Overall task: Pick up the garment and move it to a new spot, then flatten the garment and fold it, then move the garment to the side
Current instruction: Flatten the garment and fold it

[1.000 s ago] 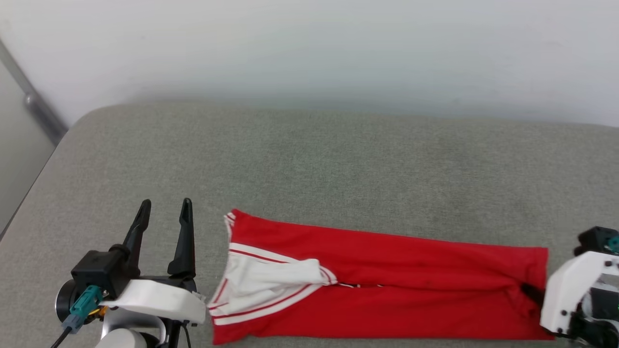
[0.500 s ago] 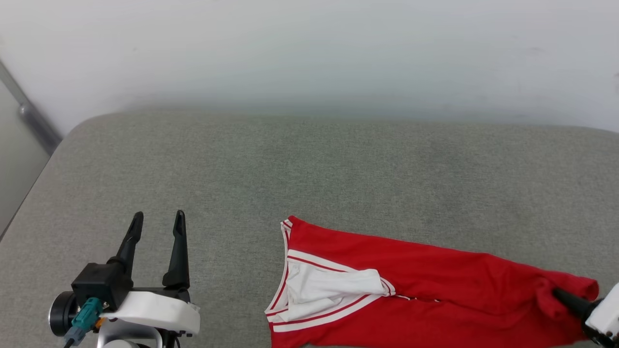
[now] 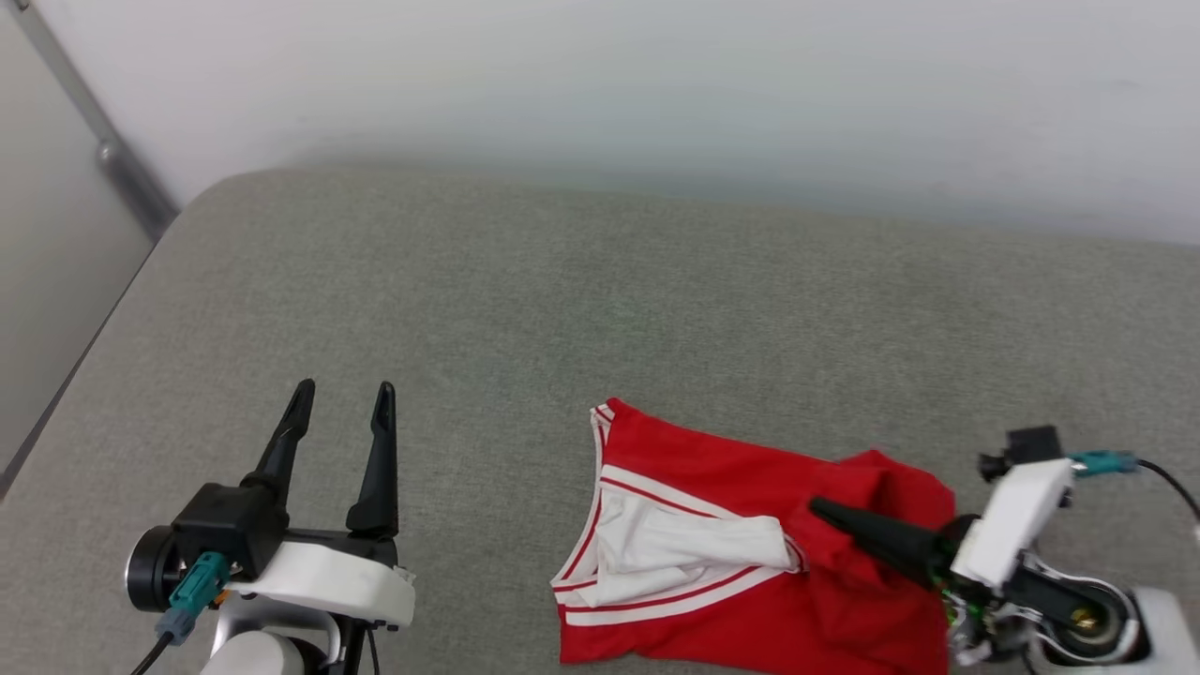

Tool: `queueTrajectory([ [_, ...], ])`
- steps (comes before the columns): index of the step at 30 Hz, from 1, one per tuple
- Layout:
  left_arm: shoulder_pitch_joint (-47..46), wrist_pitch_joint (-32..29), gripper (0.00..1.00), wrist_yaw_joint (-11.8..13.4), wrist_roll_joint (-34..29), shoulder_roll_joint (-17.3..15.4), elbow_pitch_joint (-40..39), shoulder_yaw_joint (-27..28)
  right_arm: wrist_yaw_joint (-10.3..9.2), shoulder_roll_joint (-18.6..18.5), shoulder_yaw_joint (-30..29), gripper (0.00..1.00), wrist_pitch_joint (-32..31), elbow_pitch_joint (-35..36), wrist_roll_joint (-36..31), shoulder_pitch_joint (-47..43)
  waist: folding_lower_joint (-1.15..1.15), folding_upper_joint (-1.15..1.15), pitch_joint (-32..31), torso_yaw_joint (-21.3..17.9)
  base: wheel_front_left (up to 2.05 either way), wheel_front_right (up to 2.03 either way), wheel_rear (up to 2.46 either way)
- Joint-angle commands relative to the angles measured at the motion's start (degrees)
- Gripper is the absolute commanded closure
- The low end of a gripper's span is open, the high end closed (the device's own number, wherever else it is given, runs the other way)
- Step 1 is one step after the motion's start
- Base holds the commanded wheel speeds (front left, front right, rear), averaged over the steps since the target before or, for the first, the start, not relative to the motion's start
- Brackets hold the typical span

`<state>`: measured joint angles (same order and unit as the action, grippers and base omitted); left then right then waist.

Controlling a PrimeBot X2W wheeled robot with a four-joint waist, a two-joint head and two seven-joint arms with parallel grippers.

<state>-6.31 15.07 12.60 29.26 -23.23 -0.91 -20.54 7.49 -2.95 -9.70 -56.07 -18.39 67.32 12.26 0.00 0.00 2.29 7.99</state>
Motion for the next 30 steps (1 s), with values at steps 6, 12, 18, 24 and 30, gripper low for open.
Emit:
queueTrajectory([
  [6,-2.2,0.1,0.0,-1.4,-1.1,1.2,1.2,-0.5,0.0,0.0,14.1,1.0,7.1,-3.9,4.4,5.1,0.0,0.0,2.1,3.1,0.0,0.0,0.0],
  [12,-2.4,0.1,0.0,-2.0,-1.7,1.9,2.0,-0.2,0.0,0.0,23.2,1.0,15.3,-9.5,2.7,9.9,0.0,0.0,3.1,4.3,0.0,0.0,0.0],
  [18,-2.5,0.1,0.0,-2.4,-1.9,2.5,2.8,0.1,0.0,0.1,28.1,0.0,20.9,-13.8,-1.2,13.3,0.0,0.0,3.5,4.2,0.0,0.0,0.0],
  [24,-1.6,0.1,0.0,-2.6,-2.2,3.0,3.3,0.6,0.0,-2.2,33.4,0.0,22.3,-10.8,-8.1,15.6,0.0,0.0,2.5,2.1,0.0,0.0,0.0],
  [30,-1.0,0.1,0.0,-2.2,-2.4,3.2,3.9,0.9,-0.01,-8.8,35.6,0.0,29.1,-4.3,-21.5,14.9,0.0,0.0,0.8,-0.3,0.0,0.0,0.0],
])
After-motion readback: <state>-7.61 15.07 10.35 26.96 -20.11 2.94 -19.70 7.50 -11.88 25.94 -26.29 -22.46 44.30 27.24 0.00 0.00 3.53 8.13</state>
